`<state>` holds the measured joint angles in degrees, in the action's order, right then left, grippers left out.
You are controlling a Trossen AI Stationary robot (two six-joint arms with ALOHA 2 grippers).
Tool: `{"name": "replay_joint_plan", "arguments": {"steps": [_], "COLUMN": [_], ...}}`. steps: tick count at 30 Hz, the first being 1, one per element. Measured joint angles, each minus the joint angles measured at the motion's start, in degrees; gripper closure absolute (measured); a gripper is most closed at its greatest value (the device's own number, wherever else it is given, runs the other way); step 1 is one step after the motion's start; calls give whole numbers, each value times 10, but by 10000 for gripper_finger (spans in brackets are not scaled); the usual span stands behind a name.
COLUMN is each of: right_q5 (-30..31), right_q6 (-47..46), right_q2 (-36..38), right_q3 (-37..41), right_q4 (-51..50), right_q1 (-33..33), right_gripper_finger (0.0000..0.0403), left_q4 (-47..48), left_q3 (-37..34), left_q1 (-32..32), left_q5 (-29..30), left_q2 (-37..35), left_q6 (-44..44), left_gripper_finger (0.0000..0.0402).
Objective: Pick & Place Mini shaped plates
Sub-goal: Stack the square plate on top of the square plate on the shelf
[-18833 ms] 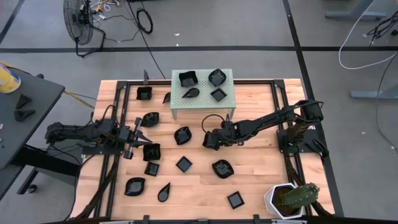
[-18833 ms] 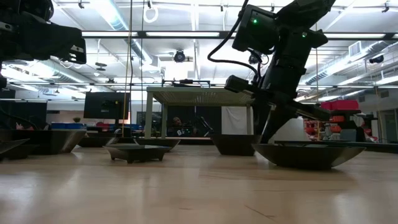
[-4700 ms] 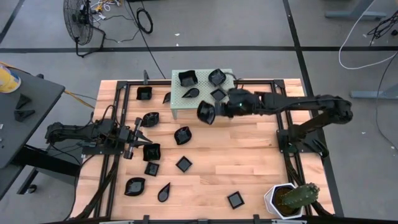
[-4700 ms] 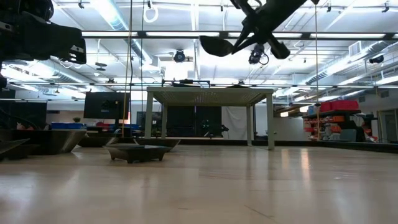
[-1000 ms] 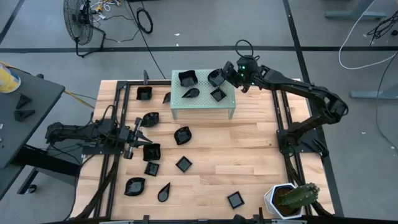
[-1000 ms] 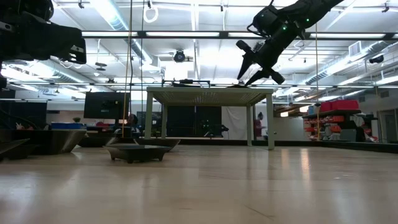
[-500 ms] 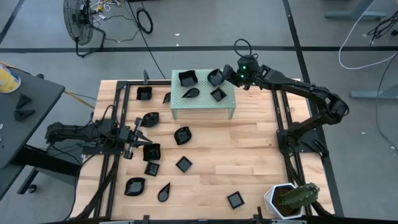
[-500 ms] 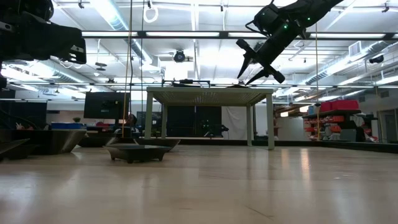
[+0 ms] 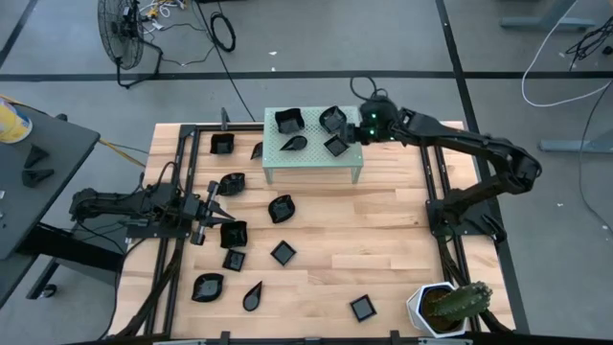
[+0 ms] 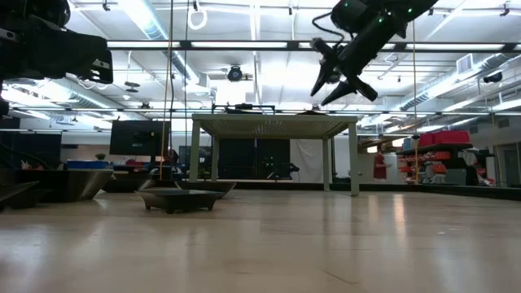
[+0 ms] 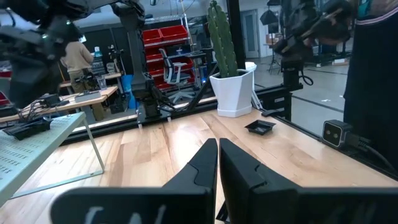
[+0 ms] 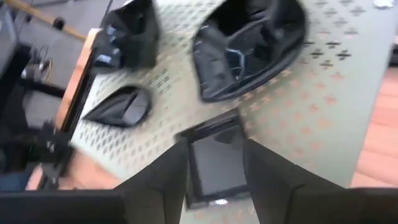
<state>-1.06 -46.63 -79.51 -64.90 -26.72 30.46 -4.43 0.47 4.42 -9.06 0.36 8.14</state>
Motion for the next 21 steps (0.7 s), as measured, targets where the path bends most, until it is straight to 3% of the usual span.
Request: {"name": "replay_joint_plan", "arguments": {"steps": [11, 21], "right_q5": [1, -1], "right_q6": [135, 204], "right_q2": [77, 106], "right_q3": [0, 46], "right_q4": [-55, -90], "right_q1": [-93, -234], "right_gripper_finger": [245, 245], "left_q4": [0, 0], "left_q3": [0, 0], "left_q1": [0, 0], "left_q5": [0, 0], "left_q2": [0, 0], "left_q6": [0, 0], "left_gripper_finger": [378, 378]}}
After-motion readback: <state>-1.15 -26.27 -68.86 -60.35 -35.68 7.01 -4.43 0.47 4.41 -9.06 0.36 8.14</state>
